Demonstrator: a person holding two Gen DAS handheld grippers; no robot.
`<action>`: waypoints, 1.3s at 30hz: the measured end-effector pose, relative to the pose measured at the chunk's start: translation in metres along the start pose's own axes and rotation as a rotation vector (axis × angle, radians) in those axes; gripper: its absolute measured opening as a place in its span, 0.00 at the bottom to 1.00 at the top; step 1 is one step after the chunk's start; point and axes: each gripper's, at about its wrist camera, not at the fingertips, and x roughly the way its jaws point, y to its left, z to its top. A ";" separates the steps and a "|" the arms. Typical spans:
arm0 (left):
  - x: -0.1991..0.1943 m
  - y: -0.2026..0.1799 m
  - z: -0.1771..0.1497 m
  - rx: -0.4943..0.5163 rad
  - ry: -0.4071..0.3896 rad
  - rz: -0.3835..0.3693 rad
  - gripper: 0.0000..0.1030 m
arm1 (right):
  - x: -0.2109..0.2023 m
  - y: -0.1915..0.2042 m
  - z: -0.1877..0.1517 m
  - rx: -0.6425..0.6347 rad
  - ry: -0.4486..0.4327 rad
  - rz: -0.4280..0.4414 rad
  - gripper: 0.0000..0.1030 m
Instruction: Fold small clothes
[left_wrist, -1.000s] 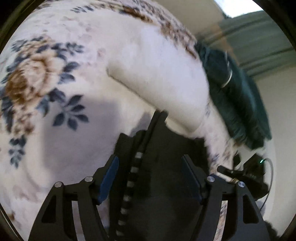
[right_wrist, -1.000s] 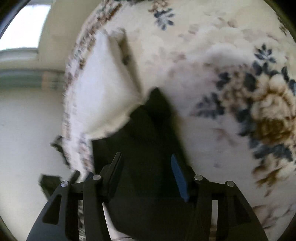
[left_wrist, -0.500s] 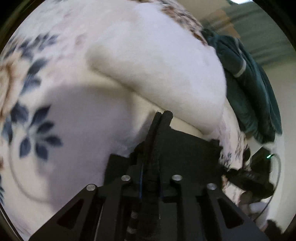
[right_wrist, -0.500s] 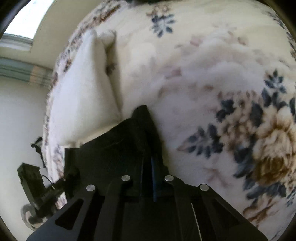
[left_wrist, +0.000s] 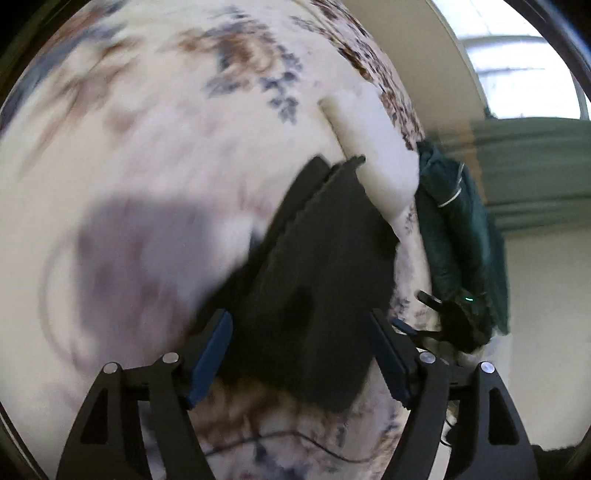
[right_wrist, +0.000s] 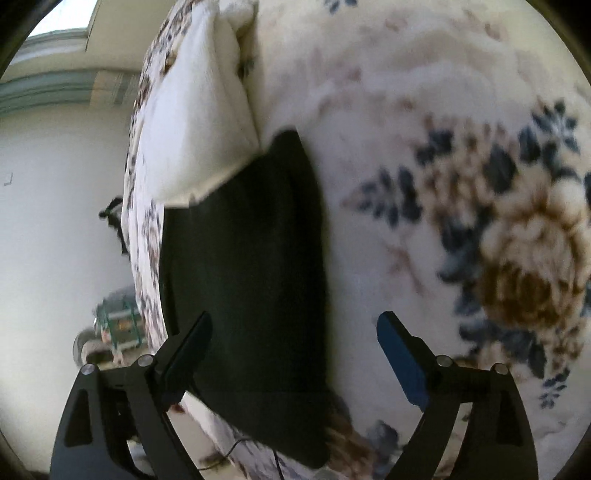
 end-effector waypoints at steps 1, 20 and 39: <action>0.005 0.007 -0.017 -0.023 0.013 -0.006 0.74 | 0.003 -0.003 0.000 0.000 0.018 0.008 0.90; 0.092 -0.008 0.019 -0.101 -0.128 -0.046 0.27 | 0.098 0.018 0.051 -0.002 0.031 0.213 0.20; 0.100 -0.024 0.054 0.343 0.443 0.123 0.57 | 0.063 -0.016 -0.342 0.556 -0.223 0.259 0.17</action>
